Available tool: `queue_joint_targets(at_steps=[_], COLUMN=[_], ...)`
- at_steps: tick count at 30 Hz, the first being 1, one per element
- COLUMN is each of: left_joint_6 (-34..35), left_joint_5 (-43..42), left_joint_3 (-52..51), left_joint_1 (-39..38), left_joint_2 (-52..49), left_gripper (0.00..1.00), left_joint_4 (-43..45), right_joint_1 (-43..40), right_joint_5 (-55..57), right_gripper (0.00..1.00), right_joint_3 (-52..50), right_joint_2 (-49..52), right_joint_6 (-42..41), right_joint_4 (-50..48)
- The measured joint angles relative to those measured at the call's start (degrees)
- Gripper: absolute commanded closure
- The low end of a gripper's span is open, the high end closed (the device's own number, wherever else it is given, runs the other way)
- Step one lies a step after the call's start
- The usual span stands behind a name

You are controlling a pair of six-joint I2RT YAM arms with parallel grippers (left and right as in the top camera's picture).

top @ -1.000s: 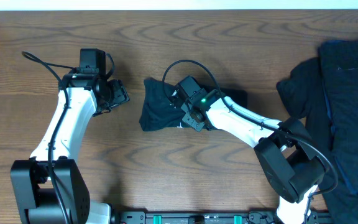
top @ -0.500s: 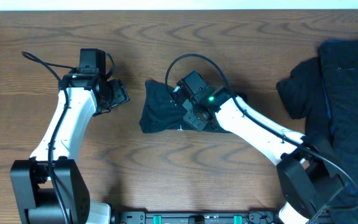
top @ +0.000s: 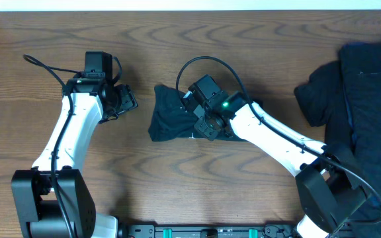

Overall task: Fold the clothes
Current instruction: 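Lift the right gripper off the bundle and move it to the bundle's right end, then grasp the bundle's right end with the right gripper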

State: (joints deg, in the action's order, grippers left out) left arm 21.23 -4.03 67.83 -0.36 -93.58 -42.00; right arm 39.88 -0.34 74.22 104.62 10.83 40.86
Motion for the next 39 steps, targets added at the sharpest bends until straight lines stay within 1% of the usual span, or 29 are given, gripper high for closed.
queue_joint_targets(at_steps=[2, 3, 4, 8, 12, 14, 18, 19, 23, 26, 29, 39], left_joint_6=[0.0, 0.0, 0.0, 0.0, 0.0, 0.0, 0.0, 0.0, 0.0, 0.0, 0.0, 0.0], left_joint_5=[0.0, 0.0, 0.0, 0.0, 0.0, 0.0, 0.0, 0.0, 0.0, 0.0, 0.0, 0.0], left_joint_3=[0.0, 0.0, 0.0, 0.0, 0.0, 0.0, 0.0, 0.0, 0.0, 0.0, 0.0, 0.0], left_joint_1=[0.0, 0.0, 0.0, 0.0, 0.0, 0.0, 0.0, 0.0, 0.0, 0.0, 0.0, 0.0], left_joint_2=[0.0, 0.0, 0.0, 0.0, 0.0, 0.0, 0.0, 0.0, 0.0, 0.0, 0.0, 0.0], left_gripper=[0.28, 0.28, 0.28, 0.28, 0.28, 0.28, 0.28, 0.27, 0.28, 0.28, 0.28, 0.28], left_joint_4=[0.0, 0.0, 0.0, 0.0, 0.1, 0.2, 0.4, 0.5, 0.9, 1.0, 1.0, 1.1], right_joint_1=[0.0, 0.0, -0.1, -1.0, -5.1, -8.5, -17.1, -19.7, -28.4, -33.2, -35.9, -36.5], right_joint_5=[-0.8, -1.5, -2.4, -6.4, -8.9, -9.6, -10.1, -10.4, -12.5, -15.6, -18.2, -21.8], right_gripper=[0.48, 0.45, 0.44, 0.44, 0.48, 0.51, 0.62, 0.63, 0.62, 0.59, 0.58, 0.57], right_joint_3=[0.0, 0.0, 0.0, 0.7, 3.3, 4.1, 4.5, 4.5, 4.1, 2.0, -1.0, -11.8], right_joint_2=[0.0, 0.0, 0.0, 0.0, 0.0, -0.2, -0.6, -0.6, -0.7, -0.8, -0.8, -0.8], right_joint_6=[-0.1, -0.1, -0.4, -2.8, -6.3, -7.7, -11.0, -12.1, -14.7, -16.1, -17.0, -22.4], right_joint_4=[0.0, -0.1, -0.2, 0.8, 5.0, 7.3, 12.0, 13.1, 14.5, 13.1, 10.4, -3.8])
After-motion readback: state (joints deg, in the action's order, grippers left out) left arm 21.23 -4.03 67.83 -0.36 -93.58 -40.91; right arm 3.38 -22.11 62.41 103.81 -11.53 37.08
